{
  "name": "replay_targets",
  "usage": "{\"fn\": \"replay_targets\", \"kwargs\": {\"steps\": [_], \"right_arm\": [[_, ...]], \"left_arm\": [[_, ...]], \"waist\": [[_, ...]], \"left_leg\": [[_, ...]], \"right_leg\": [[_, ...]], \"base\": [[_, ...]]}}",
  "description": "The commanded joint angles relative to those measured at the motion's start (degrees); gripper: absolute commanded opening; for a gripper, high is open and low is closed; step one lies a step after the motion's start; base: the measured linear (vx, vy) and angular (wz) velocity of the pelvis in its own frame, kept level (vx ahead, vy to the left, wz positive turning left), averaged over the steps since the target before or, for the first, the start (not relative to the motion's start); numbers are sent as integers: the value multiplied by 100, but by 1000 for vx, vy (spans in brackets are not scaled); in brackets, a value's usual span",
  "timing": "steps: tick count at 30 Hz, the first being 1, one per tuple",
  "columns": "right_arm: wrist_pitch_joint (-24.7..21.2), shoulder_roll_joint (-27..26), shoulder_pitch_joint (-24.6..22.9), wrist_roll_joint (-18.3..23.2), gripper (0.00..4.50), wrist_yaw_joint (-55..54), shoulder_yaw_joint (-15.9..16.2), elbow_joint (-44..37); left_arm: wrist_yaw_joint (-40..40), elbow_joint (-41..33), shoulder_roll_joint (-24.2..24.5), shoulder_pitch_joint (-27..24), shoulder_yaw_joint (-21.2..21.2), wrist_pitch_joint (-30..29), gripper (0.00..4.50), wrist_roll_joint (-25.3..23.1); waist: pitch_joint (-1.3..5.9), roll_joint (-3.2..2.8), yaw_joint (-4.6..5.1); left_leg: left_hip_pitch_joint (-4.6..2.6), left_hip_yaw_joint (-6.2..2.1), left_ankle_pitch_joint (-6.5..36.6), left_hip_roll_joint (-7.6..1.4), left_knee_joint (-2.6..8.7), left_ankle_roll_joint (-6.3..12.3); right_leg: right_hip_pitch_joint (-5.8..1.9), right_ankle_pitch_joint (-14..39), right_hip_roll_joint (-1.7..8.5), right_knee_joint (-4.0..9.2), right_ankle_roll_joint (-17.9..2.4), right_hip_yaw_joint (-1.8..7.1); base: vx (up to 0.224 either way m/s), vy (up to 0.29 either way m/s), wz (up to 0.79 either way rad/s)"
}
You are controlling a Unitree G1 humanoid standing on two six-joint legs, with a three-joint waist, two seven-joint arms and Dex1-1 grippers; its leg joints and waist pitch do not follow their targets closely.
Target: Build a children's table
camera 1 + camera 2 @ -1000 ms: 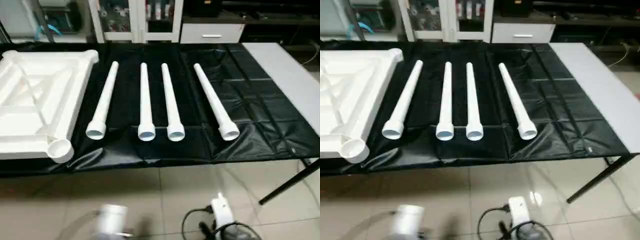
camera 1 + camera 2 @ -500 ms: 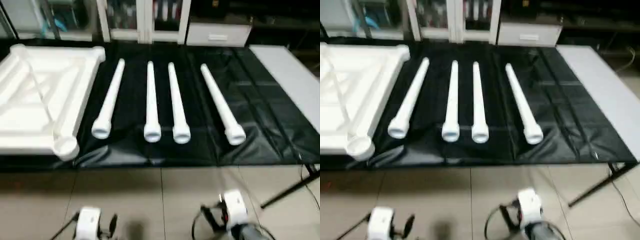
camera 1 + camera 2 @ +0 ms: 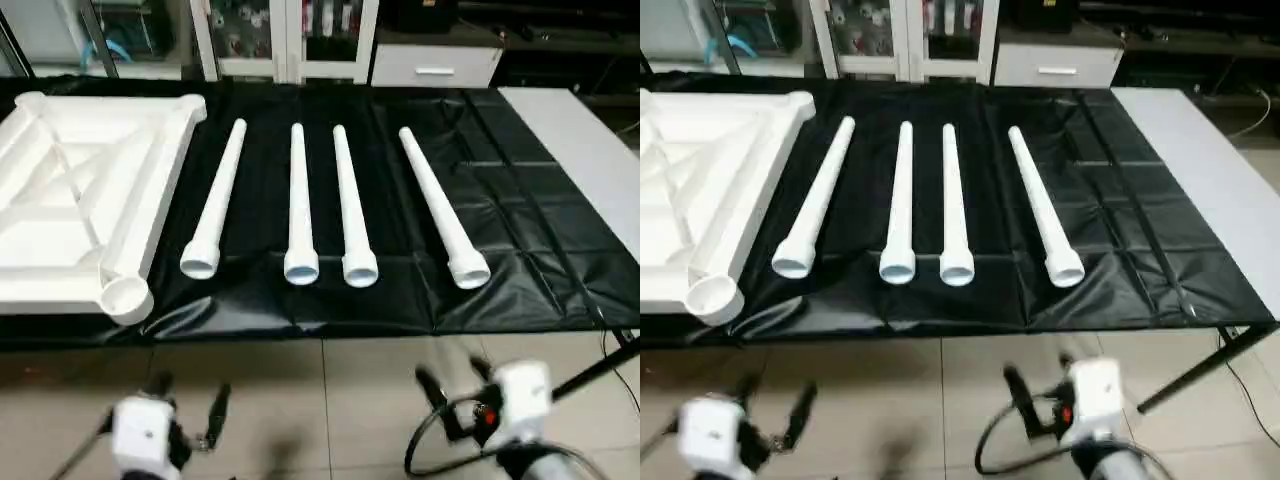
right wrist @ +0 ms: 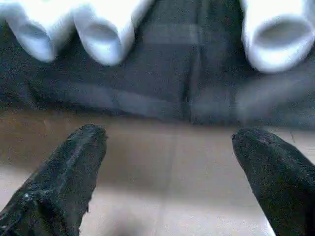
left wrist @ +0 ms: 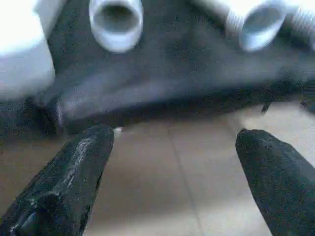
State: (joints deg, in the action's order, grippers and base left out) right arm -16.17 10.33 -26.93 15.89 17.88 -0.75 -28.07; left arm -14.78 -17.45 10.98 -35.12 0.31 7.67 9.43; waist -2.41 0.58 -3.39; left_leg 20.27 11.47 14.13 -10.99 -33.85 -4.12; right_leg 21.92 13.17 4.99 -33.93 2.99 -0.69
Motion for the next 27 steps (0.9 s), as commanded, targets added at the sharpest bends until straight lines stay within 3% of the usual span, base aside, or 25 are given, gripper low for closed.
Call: {"fn": "replay_targets", "kwargs": {"steps": [1,3,4,5,6,9,10,11,12,14,16,17,18,19,20,21,22,24,25,27], "right_arm": [[-284,-6,25,272,444,-150,-179,-474],[-400,-94,432,176,444,-526,-413,-969],[-490,-148,744,251,444,-704,-516,-1025],[-565,-184,949,324,444,-818,-582,-1056],[-663,-203,1169,335,444,-911,-644,-1065],[-920,-220,2018,291,444,-1123,-696,-836],[-1061,-192,2260,282,444,-1192,-666,-786],[-1147,-147,2551,228,444,-1205,-611,-630],[-1200,-106,2785,169,444,-1203,-567,-456],[-1246,-83,2950,146,444,-1209,-556,-313],[-1393,42,3355,-18,444,-1277,-575,119],[-1393,42,3355,-18,444,-1277,-575,119],[-1462,91,3540,-40,444,-1326,-636,271],[-1566,163,3786,-119,444,-1447,-720,445],[-1572,166,3798,-125,444,-1455,-724,454],[-1606,174,3873,-137,444,-1506,-761,503],[-1643,196,3941,-210,444,-1574,-767,575],[-1357,185,4017,-373,444,-1606,-710,679],[-1426,161,4087,-371,444,-1638,-691,710],[-1557,59,4235,-247,444,-1616,-678,935]], "left_arm": [[0,-580,41,-81,89,-273,449,221],[299,-1634,45,166,231,-809,449,691],[427,-1852,74,447,300,-1043,449,792],[505,-1970,97,636,345,-1192,449,841],[573,-2052,117,861,394,-1377,449,858],[692,-1840,213,1871,448,-1937,449,733],[732,-1731,270,2191,461,-2139,449,657],[775,-1557,287,2579,467,-2314,449,674],[802,-1437,314,2880,464,-2487,449,757],[831,-1387,340,3075,477,-2644,449,903],[1008,-958,326,3567,604,-2892,449,965],[1008,-958,326,3567,604,-2892,449,965],[1139,-674,301,3815,685,-3000,449,899],[1250,-233,357,4208,674,-3073,449,566],[1252,-208,362,4230,670,-3069,449,541],[1344,-14,339,4429,637,-3046,449,363],[1544,164,348,4606,549,-2904,449,-12],[1765,258,259,4801,501,-2793,449,-178],[1726,226,241,4867,470,-2821,449,-101],[1478,151,271,4958,346,-2979,449,140]], "waist": [[125,-40,-31],[144,-23,-35],[148,30,-23],[134,14,-18],[131,3,-6],[161,1,0],[220,-10,-3],[203,-14,4],[261,-73,15],[276,-57,-2],[292,-41,1],[294,58,10],[300,59,-10],[299,63,-19],[306,90,-37],[303,66,-50],[304,128,-50],[327,114,-79],[325,155,-79],[325,136,-99]], "left_leg": [[12,-156,1259,-269,537,72],[-15,-154,1164,-253,512,-41],[-30,-148,1135,-233,513,-101],[-27,-156,1144,-217,524,-133],[-71,-141,1052,-178,504,-213],[-39,-147,849,-133,475,-325],[-78,-152,635,-107,430,-388],[-84,-143,616,-93,433,-429],[-73,-163,211,-46,368,-526],[-55,-158,74,-40,340,-564],[-38,-159,25,-26,329,-565],[-35,-151,13,-24,326,-522],[-9,-163,-89,-11,317,-430],[-29,-161,-60,-14,319,-411],[-46,-170,-75,-10,316,-350],[-38,-176,-114,-35,319,-329],[-37,-169,-124,-43,316,-295],[-30,-185,-242,-54,307,-267],[-31,-181,-247,-53,311,-257],[-38,-181,-220,-50,316,-250]], "right_leg": [[-103,-103,152,346,-617,163],[-112,-201,141,307,-608,164],[-113,-217,117,310,-606,146],[-107,-146,109,297,-583,147],[-79,-53,79,299,-459,142],[-112,-41,79,282,-269,141],[-109,-200,64,244,-202,146],[-85,-210,42,251,-183,147],[-108,-765,28,170,-254,144],[-147,-1042,34,144,-371,140],[-175,-1133,23,129,-503,136],[-188,-1107,15,146,-522,138],[-215,-1061,40,119,-604,158],[-207,-964,40,141,-601,154],[-205,-808,41,137,-587,155],[-202,-818,63,144,-608,152],[-208,-837,54,153,-594,148],[-223,-976,85,113,-669,137],[-227,-979,82,116,-701,135],[-204,-918,86,97,-808,127]], "base": [[0,0,0],[0,0,0],[0,0,0],[0,0,0],[-52,-7,0],[-17,-2,0],[0,0,0],[0,0,0],[0,0,0],[0,0,0],[0,0,0],[0,0,0],[0,0,0],[0,0,0],[0,0,0],[0,0,0],[0,0,0],[0,0,0],[0,0,0],[0,0,0]]}}
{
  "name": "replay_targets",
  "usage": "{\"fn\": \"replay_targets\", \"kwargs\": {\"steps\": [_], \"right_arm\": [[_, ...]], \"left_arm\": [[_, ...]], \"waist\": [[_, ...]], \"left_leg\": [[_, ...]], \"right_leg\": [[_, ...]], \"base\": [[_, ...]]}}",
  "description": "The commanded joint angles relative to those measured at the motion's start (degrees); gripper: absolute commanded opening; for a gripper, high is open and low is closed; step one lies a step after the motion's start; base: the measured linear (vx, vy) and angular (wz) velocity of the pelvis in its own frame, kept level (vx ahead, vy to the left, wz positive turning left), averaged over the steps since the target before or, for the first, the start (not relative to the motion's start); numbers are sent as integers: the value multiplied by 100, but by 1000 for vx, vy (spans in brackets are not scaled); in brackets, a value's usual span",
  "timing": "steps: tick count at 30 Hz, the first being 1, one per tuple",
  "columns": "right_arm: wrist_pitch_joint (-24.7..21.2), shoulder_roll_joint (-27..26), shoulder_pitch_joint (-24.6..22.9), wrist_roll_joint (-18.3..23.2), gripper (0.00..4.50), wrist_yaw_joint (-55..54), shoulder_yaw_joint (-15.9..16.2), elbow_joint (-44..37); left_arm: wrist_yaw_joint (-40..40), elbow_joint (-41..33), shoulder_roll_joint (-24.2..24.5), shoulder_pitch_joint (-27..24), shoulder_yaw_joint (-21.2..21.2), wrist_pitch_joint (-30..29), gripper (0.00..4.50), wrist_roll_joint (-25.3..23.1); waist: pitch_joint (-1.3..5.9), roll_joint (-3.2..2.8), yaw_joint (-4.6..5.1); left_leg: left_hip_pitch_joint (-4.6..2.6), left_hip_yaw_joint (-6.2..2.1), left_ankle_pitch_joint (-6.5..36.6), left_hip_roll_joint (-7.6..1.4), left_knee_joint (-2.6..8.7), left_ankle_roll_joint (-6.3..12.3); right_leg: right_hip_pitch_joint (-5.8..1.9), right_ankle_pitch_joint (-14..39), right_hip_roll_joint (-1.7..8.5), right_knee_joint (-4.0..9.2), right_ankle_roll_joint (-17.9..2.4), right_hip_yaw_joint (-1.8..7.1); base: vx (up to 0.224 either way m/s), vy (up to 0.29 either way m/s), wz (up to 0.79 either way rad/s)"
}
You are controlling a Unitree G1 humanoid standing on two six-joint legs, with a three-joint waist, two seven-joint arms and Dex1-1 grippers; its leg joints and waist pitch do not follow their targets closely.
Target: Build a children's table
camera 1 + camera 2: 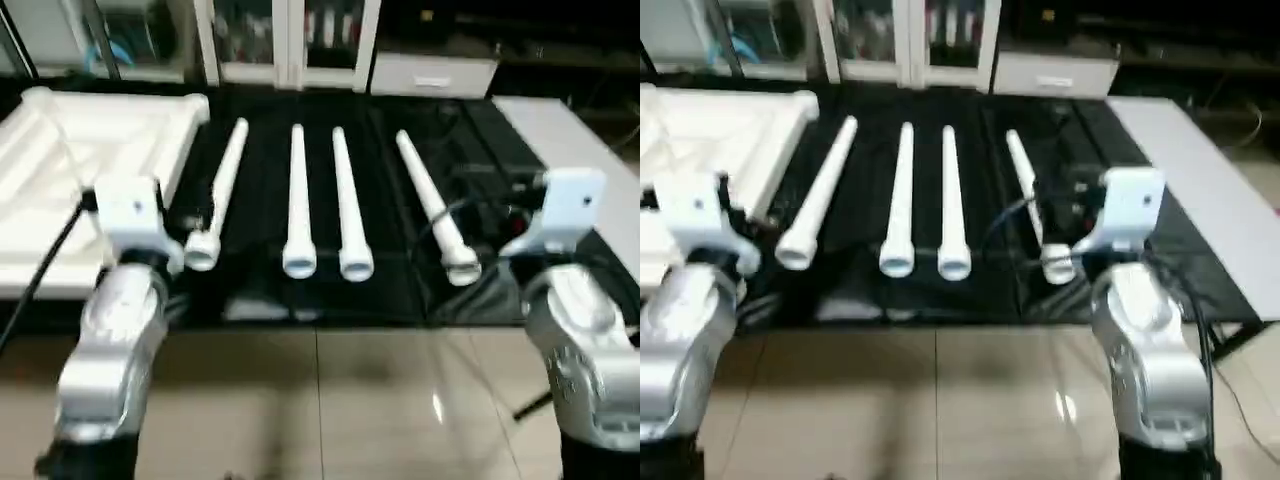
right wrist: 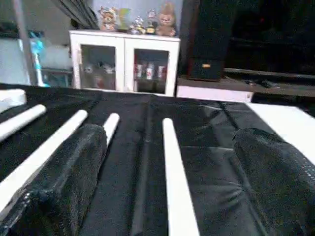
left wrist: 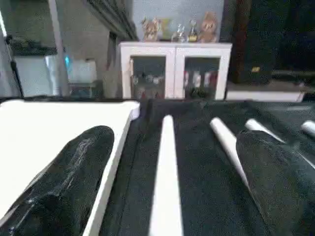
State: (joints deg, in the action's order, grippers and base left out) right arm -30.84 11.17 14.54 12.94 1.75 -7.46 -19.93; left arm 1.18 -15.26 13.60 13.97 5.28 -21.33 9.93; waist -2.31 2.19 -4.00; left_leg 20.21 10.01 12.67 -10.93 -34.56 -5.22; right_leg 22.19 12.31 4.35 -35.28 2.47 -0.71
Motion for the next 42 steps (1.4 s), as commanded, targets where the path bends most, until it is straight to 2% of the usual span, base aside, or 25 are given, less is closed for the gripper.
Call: {"fn": "replay_targets", "kwargs": {"steps": [1,5,8,10,14,15,16,20,21,23,24,25,27,29,30,31,33,34,35,36,38,39,40,41,42], "right_arm": [[-227,-29,120,122,444,70,23,238],[-436,71,243,115,444,80,24,446],[-596,65,442,56,444,-41,-13,404],[-607,4,415,15,444,-70,30,323],[-607,-12,255,64,444,46,140,55],[-589,-5,230,44,444,53,164,85],[-520,-19,245,-43,444,13,223,205],[-416,-76,375,-197,444,-77,356,490],[-374,-79,390,-186,444,-26,394,512],[-269,-55,357,-284,444,72,548,590],[-220,-74,321,-278,444,119,580,620],[-191,-93,289,-266,444,151,592,634],[-147,-119,254,-242,444,201,615,681],[-103,-126,212,-230,444,246,634,715],[-24,-142,174,-210,444,324,644,799],[-24,-142,174,-210,444,324,644,799],[384,-160,23,-232,444,493,664,1058],[553,-177,-44,-232,444,558,664,1150],[608,-174,-78,-236,444,586,673,1182],[888,-103,-263,-334,444,727,793,1307],[1038,-13,-410,-432,444,826,917,1340],[1043,18,-500,-455,444,838,935,1306],[1005,10,-558,-423,444,799,875,1232],[950,-21,-576,-364,444,762,794,1182],[895,-76,-597,-286,444,710,682,1139]], "left_arm": [[-238,-130,40,57,-240,-149,449,142],[-298,-229,-38,156,-511,-360,449,-21],[-208,-76,-198,404,-400,-315,449,-40],[-175,109,-187,497,-428,-211,449,-151],[-214,118,-84,576,-507,-328,449,-191],[-201,42,-84,529,-495,-408,449,-216],[-217,6,-76,455,-471,-401,449,-228],[-199,-66,-72,244,-396,-380,449,-293],[-200,-98,-79,139,-395,-345,449,-303],[-168,-108,-133,-234,-388,-212,449,-354],[-171,-106,-132,-433,-424,-177,449,-392],[-170,-106,-127,-574,-459,-159,449,-422],[-182,-104,-92,-734,-523,-116,449,-484],[-181,-114,-90,-856,-570,-105,449,-518],[-173,-85,-132,-953,-567,-37,449,-525],[-173,-85,-132,-953,-567,-37,449,-525],[-212,89,-99,-1099,-643,219,449,-695],[-233,158,-87,-1143,-662,313,449,-754],[-238,166,-85,-1148,-669,331,449,-769],[-248,182,-99,-1151,-668,378,449,-789],[-264,181,-107,-1120,-661,402,449,-781],[-286,193,-109,-1081,-653,411,449,-763],[-294,218,-108,-1034,-638,410,449,-758],[-292,246,-104,-999,-633,418,449,-769],[-291,276,-103,-959,-614,425,449,-771]], "waist": [[311,3,-37],[315,-97,-78],[334,-21,-84],[318,-141,-98],[332,-104,-88],[326,-8,-81],[323,-38,-92],[329,-21,-121],[345,20,-226],[339,86,-325],[336,125,-341],[321,39,-322],[405,-120,-155],[327,-70,-24],[295,24,-25],[295,24,-25],[285,137,-114],[296,121,-134],[287,110,-57],[299,-32,-46],[271,-109,222],[232,-154,278],[209,-108,317],[190,-53,335],[203,-1,297]], "left_leg": [[-31,-30,-30,-62,392,-131],[-44,-25,-14,-75,378,-165],[-50,-6,-70,-69,363,-180],[-28,-23,-8,-53,370,-197],[-20,-38,107,-65,381,-239],[-11,-27,106,-70,386,-222],[-4,-34,115,-71,389,-222],[98,56,183,5,321,439],[146,31,148,-2,193,973],[286,-105,131,-42,-14,1326],[303,-133,112,-78,-25,1343],[250,-149,-46,-117,88,1438],[-225,-17,-1039,-8,217,2238],[-287,-21,-1553,24,239,2825],[-210,34,-1210,90,266,2843],[-210,34,-1210,90,266,2843],[60,13,161,79,204,2214],[66,-34,324,49,217,2094],[63,-48,622,42,346,1911],[4,-58,718,55,422,1823],[-178,59,1320,128,707,1460],[-90,87,1704,113,866,1245],[-49,110,1962,77,900,1155],[-48,217,2555,41,904,829],[-129,314,3059,115,716,540]], "right_leg": [[-229,-759,149,242,-769,127],[-212,-763,147,228,-823,133],[-243,-882,127,225,-845,142],[-224,-735,138,239,-794,138],[-240,-674,141,241,-756,131],[-246,-638,138,254,-790,130],[-248,-597,148,234,-806,133],[-305,-158,367,359,-953,259],[-364,0,647,475,-1093,424],[-470,61,997,602,-1245,628],[-482,150,1032,627,-1317,630],[-385,256,877,578,-1431,499],[32,-10,158,223,-1226,36],[234,302,4,139,-801,-206],[199,581,102,233,-572,-185],[199,581,102,233,-572,-185],[-62,1449,739,649,-298,235],[-106,1591,796,683,-301,269],[-125,1738,676,711,-312,205],[-99,1706,566,660,-304,136],[119,1217,-39,328,-230,-334],[80,948,-102,103,-201,-486],[65,902,-45,111,-187,-516],[73,1076,161,275,-211,-490],[155,1657,478,581,-324,-278]], "base": [[0,0,0],[0,0,0],[0,0,0],[0,0,0],[0,0,0],[0,0,0],[0,0,0],[0,0,0],[0,0,0],[-2,34,1],[1,105,1],[1,105,1],[1,136,9],[-12,151,12],[-16,79,8],[-44,147,14],[-70,158,8],[-52,123,1],[-56,125,-6],[-76,120,-5],[-77,119,1],[-91,95,13],[-91,95,13],[-97,58,15],[-83,32,20]]}}
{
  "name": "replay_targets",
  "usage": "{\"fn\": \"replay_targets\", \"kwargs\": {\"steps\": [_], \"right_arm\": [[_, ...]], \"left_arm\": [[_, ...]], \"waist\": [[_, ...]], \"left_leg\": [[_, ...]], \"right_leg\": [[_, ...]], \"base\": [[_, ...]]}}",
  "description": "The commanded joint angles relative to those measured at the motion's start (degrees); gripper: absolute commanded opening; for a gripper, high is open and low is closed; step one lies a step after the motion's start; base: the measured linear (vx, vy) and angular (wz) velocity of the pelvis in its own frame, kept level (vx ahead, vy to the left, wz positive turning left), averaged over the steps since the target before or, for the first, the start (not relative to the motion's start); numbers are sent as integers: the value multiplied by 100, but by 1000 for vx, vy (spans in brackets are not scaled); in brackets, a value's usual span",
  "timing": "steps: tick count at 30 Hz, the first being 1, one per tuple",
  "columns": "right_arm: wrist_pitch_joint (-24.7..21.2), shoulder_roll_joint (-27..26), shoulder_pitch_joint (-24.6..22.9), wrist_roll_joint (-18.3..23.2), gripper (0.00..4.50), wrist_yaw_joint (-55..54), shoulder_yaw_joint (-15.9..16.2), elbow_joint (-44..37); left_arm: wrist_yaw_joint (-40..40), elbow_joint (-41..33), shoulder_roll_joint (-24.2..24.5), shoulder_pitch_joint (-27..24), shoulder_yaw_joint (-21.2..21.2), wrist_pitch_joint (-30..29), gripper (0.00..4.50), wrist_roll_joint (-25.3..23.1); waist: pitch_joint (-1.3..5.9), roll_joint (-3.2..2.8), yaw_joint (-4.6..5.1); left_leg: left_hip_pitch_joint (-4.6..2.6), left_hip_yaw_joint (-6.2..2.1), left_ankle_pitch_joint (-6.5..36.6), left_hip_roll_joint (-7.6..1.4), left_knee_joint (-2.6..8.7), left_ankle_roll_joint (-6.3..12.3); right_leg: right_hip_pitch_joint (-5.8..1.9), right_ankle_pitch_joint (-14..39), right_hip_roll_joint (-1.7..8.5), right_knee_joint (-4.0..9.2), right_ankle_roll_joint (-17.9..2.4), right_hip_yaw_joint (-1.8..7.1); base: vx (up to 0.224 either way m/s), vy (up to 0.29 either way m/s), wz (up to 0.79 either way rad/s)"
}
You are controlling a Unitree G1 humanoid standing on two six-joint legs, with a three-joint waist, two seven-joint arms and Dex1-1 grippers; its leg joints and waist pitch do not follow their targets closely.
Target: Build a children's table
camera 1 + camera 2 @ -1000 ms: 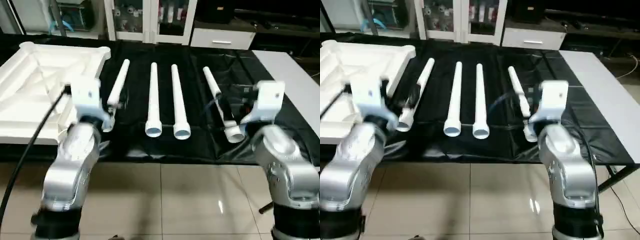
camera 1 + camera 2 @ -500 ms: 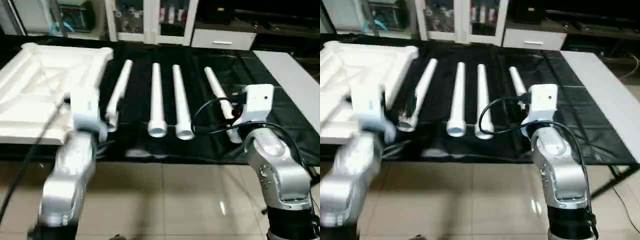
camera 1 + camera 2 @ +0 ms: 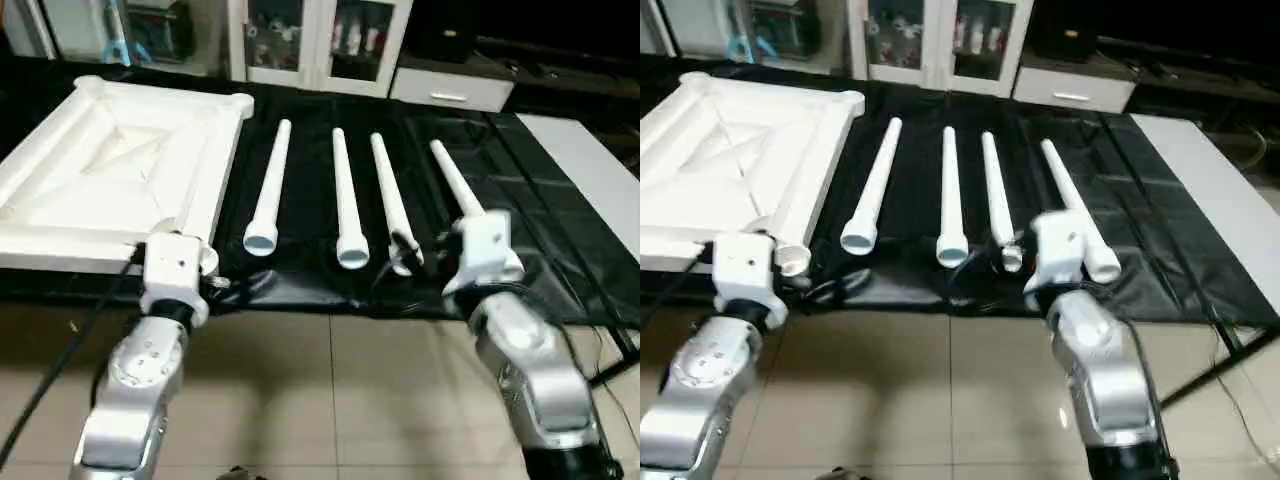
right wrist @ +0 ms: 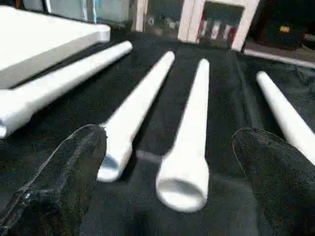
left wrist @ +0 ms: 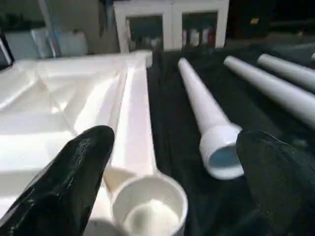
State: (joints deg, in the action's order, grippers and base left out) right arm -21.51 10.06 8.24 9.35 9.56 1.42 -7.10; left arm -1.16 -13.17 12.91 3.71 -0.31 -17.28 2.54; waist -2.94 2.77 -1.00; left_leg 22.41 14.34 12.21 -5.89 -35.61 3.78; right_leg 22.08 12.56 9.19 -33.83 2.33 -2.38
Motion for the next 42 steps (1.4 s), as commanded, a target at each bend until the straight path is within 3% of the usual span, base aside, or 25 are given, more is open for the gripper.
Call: {"fn": "replay_targets", "kwargs": {"steps": [1,2,3,4,6,7,10,11,12,13,14,16,18,20,22,23,24,26,28,29,30,33,37,40,42], "right_arm": [[-71,1,29,126,444,-97,-279,-165],[-100,-65,2,219,444,-122,-377,-186],[-82,-106,-19,276,444,-128,-433,-180],[-20,-152,-111,258,444,-213,-489,-132],[-9,-157,-120,257,444,-217,-490,-126],[28,-175,-148,254,444,-230,-493,-109],[98,-203,-203,260,444,-173,-404,-173],[100,-203,-200,257,444,-158,-380,-188],[108,-213,-168,253,444,-123,-361,-168],[108,-213,-168,253,444,-123,-361,-168],[121,-219,-152,259,444,-119,-374,-138],[4,-362,73,445,444,-234,-597,57],[-63,-374,340,389,444,-252,-606,256],[-103,-291,467,273,444,-184,-483,373],[-103,-238,504,232,444,-122,-420,434],[-67,-198,520,194,444,-83,-381,476],[-53,-194,527,175,444,-79,-378,493],[-48,-193,537,180,444,-69,-401,503],[-50,-193,553,185,444,-55,-420,497],[-49,-193,562,185,444,-47,-426,493],[-49,-193,562,185,444,-47,-426,493],[-29,-178,605,196,444,-82,-433,503],[-2,-160,567,183,444,-103,-428,508],[13,-184,568,132,444,-116,-450,523],[1,-183,570,113,444,-142,-467,494]], "left_arm": [[-54,81,-34,97,-45,19,449,-36],[-22,94,-40,139,8,36,449,-29],[0,109,-47,162,46,67,449,-27],[19,131,-60,199,100,109,449,-5],[18,140,-60,203,104,116,449,-7],[16,168,-61,216,114,138,449,-13],[13,221,-71,213,143,179,449,-20],[21,223,-79,204,155,181,449,-16],[59,246,-107,179,184,195,449,-24],[59,246,-107,179,184,195,449,-24],[78,257,-118,169,190,202,449,-35],[98,279,-134,206,193,210,449,-59],[81,334,-138,296,189,232,449,-77],[55,399,-133,370,178,270,449,-108],[56,447,-144,414,182,303,449,-122],[71,494,-174,445,209,343,449,-120],[81,519,-184,455,227,355,449,-119],[108,536,-182,434,201,328,449,-172],[89,512,-148,407,104,286,449,-264],[65,495,-126,394,45,274,449,-312],[65,495,-126,394,45,274,449,-312],[111,470,-146,412,-76,236,449,-480],[104,457,-259,426,-60,215,449,-471],[136,413,-309,425,-34,266,449,-404],[135,381,-297,423,-43,239,449,-412]], "waist": [[267,-59,-4],[281,-2,-272],[248,-27,-153],[191,-132,-116],[151,-441,314],[213,-589,256],[209,-442,304],[352,-140,184],[397,102,-85],[455,-102,-43],[305,-23,-46],[293,-48,-184],[312,-432,89],[323,-399,171],[290,-437,118],[270,-190,37],[262,-9,-208],[315,48,-453],[280,-97,-391],[333,-304,-281],[371,-367,-74],[271,-423,-99],[326,-386,-68],[339,-200,-80],[348,99,-439]], "left_leg": [[-350,-119,3105,-389,821,-359],[-118,-654,2258,-629,-206,-110],[248,-1128,1310,-654,-616,-201],[171,-1232,1199,-637,-521,-358],[-57,-1073,4207,-343,900,-975],[-57,-1001,4402,-322,1071,-1155],[-296,-1080,3241,-466,1013,-839],[-227,-1055,2950,-506,849,-1060],[218,-1235,1288,-236,-763,-747],[336,-1439,900,-206,-991,-839],[425,-1342,489,-63,-981,-1146],[149,-1192,488,-299,-315,-830],[-399,-1150,1543,-574,550,84],[-495,-1215,1680,-644,706,636],[-554,-1195,1274,-654,736,1087],[-498,-1093,791,-627,673,1399],[-237,-758,1235,-365,259,830],[226,-1201,993,-655,-666,-181],[257,-1205,510,-561,57,-635],[-233,-1112,395,-570,450,-405],[-353,-1206,477,-710,525,-503],[-232,-1370,1940,-893,753,-2173],[-367,-1722,2372,-1389,1033,-1376],[-191,-1393,2208,-911,863,-104],[61,-775,705,-290,-58,-227]], "right_leg": [[166,1632,-5,436,-310,-111],[-149,3030,1451,1100,-338,808],[-386,3686,1743,1104,-500,779],[-325,4132,1572,1147,-506,467],[11,2477,-453,-110,-125,-509],[-33,1292,-579,-675,-192,-542],[-67,186,-341,-430,-335,-516],[-241,740,257,-26,-339,-83],[-329,1760,1525,748,-103,759],[-490,1722,1620,684,-383,893],[-528,2257,1074,691,-535,201],[-476,2624,659,666,-1422,-22],[25,1817,-508,-50,-1222,-351],[108,627,-619,-543,-821,-436],[181,454,-560,-590,-633,-453],[148,304,-274,-304,-344,-226],[9,645,491,374,-655,327],[-422,1896,1610,746,-1162,923],[-498,2035,580,476,-1527,133],[-10,1334,-407,36,-1257,-178],[73,549,-540,-275,-922,-155],[-9,-133,-442,-204,-488,-58],[98,521,-426,-534,-320,-76],[-87,456,-242,-149,-741,111],[-271,2339,478,646,-741,415]], "base": [[-83,32,20],[-45,132,3],[-24,249,-39],[-24,249,-39],[-51,254,-12],[-62,241,6],[-50,121,-9],[-36,72,-20],[-71,107,-10],[-71,107,-10],[-70,177,-31],[-36,190,-41],[-71,244,8],[-75,230,12],[-47,202,5],[-46,130,3],[-52,115,8],[-35,150,1],[-12,217,-38],[-33,203,-8],[-41,210,19],[-52,165,10],[-59,23,6],[-66,-130,0],[-69,-184,-8]]}}
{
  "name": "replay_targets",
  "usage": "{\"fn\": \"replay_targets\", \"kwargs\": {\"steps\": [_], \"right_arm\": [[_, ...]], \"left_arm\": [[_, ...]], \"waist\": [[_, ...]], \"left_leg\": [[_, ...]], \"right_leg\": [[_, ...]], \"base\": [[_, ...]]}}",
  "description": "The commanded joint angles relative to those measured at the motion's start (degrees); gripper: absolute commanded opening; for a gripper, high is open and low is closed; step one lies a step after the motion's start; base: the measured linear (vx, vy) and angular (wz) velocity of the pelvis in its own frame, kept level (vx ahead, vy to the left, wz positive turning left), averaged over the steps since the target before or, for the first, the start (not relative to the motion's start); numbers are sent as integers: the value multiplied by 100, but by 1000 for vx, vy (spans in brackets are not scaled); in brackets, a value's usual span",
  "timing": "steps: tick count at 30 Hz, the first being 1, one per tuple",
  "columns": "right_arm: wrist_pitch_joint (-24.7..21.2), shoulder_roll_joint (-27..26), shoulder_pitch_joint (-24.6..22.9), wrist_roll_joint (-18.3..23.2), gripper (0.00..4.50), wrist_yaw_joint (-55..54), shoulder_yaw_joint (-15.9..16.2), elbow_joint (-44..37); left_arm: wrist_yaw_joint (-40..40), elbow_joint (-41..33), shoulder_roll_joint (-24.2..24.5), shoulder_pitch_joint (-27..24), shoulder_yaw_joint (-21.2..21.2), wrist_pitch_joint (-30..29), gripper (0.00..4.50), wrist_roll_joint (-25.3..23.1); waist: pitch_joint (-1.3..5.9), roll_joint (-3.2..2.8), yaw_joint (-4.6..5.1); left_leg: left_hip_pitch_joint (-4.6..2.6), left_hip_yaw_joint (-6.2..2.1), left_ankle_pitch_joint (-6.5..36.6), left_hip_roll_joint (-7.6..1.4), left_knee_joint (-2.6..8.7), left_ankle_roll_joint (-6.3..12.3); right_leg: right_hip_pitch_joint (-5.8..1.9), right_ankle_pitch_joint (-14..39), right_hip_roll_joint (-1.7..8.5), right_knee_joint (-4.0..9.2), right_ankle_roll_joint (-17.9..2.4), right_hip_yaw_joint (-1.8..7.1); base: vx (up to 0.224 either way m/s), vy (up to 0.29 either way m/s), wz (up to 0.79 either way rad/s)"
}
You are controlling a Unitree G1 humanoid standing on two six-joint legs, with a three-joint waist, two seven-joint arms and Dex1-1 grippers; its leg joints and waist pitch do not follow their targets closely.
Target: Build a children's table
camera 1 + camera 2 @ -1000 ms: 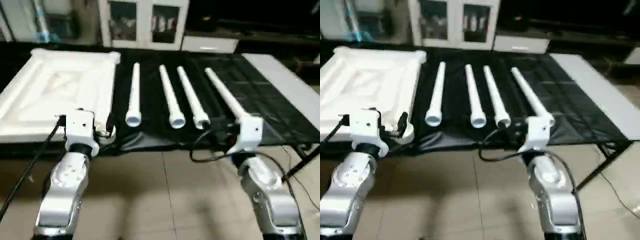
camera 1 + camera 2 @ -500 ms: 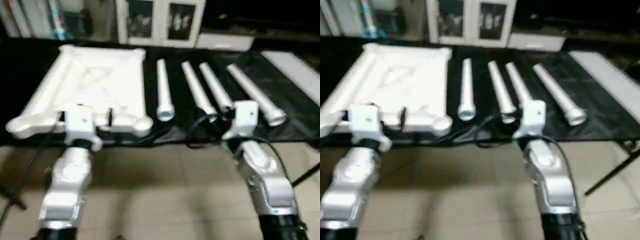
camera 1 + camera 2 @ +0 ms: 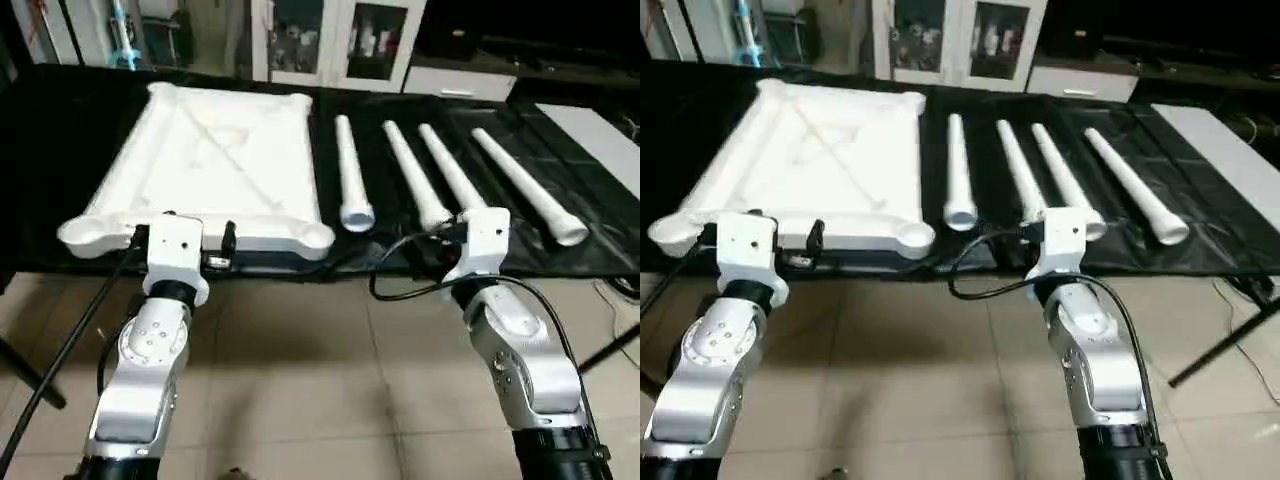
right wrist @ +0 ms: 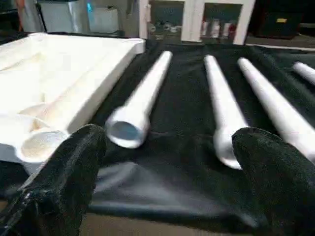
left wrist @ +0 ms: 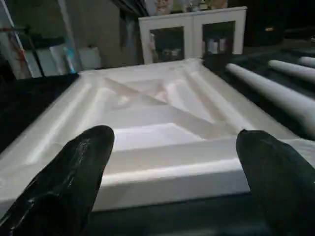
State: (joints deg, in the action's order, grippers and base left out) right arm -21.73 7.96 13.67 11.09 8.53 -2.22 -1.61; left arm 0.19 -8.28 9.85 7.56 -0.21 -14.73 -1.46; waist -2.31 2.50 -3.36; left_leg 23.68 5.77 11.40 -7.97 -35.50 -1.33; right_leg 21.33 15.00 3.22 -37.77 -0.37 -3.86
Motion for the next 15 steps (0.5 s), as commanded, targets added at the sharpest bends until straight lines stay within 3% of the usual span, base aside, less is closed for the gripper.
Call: {"fn": "replay_targets", "kwargs": {"steps": [1,2,3,4,5,6,8,9,13,14,15], "right_arm": [[14,33,40,-65,444,-56,-114,-61],[-15,31,90,-61,444,-122,-156,-42],[-39,33,124,-59,444,-147,-174,-34],[-50,35,138,-53,444,-154,-182,-50],[-65,37,140,-47,444,-158,-188,-89],[-77,40,130,-44,444,-163,-189,-131],[-89,36,95,-43,444,-174,-186,-193],[-94,36,87,-43,444,-181,-189,-211],[-107,38,82,-54,444,-211,-217,-289],[-110,36,86,-59,444,-213,-221,-293],[-113,36,90,-62,444,-212,-224,-297]], "left_arm": [[-13,-113,14,46,-58,-28,449,-12],[-52,-139,-9,47,-46,-58,449,-8],[-93,-161,-37,52,-22,-84,449,33],[-115,-182,-55,52,-5,-108,449,64],[-133,-205,-63,49,7,-131,449,84],[-177,-218,-72,46,15,-137,449,135],[-227,-239,-80,29,24,-136,449,196],[-242,-246,-74,35,18,-136,449,200],[-317,-284,-57,126,-25,-143,449,258],[-332,-286,-63,140,-24,-145,449,263],[-343,-291,-67,153,-27,-156,449,260]], "waist": [[298,167,-225],[258,119,-275],[263,77,-286],[291,-9,-274],[294,-73,-269],[295,-94,-243],[294,-143,-213],[299,-161,-222],[290,-186,-222],[282,-180,-224],[256,-169,-216]], "left_leg": [[45,77,357,-98,0,262],[118,73,51,-170,176,79],[83,61,141,-239,283,-5],[-4,58,363,-325,441,-144],[-94,77,701,-393,497,-208],[-136,75,858,-463,533,-275],[-155,58,1036,-531,603,-323],[-198,59,1081,-560,614,-343],[-235,90,1160,-569,642,-388],[-270,109,1350,-566,655,-426],[-321,135,1830,-561,685,-455]], "right_leg": [[-256,2221,1004,956,-129,592],[-240,2633,868,914,478,484],[-220,2609,803,878,556,447],[-158,2027,584,785,466,319],[-88,1488,482,749,241,279],[-83,940,433,679,-46,265],[-128,427,438,619,-375,237],[-127,136,440,608,-516,240],[-167,-206,474,597,-689,250],[-179,-85,479,607,-670,250],[-196,453,489,654,-607,249]], "base": [[-68,-179,-10],[-49,-137,-19],[-34,-92,-17],[-34,-92,-17],[-21,-51,-1],[0,0,0],[0,0,0],[0,0,0],[0,0,0],[0,0,0],[0,0,0]]}}
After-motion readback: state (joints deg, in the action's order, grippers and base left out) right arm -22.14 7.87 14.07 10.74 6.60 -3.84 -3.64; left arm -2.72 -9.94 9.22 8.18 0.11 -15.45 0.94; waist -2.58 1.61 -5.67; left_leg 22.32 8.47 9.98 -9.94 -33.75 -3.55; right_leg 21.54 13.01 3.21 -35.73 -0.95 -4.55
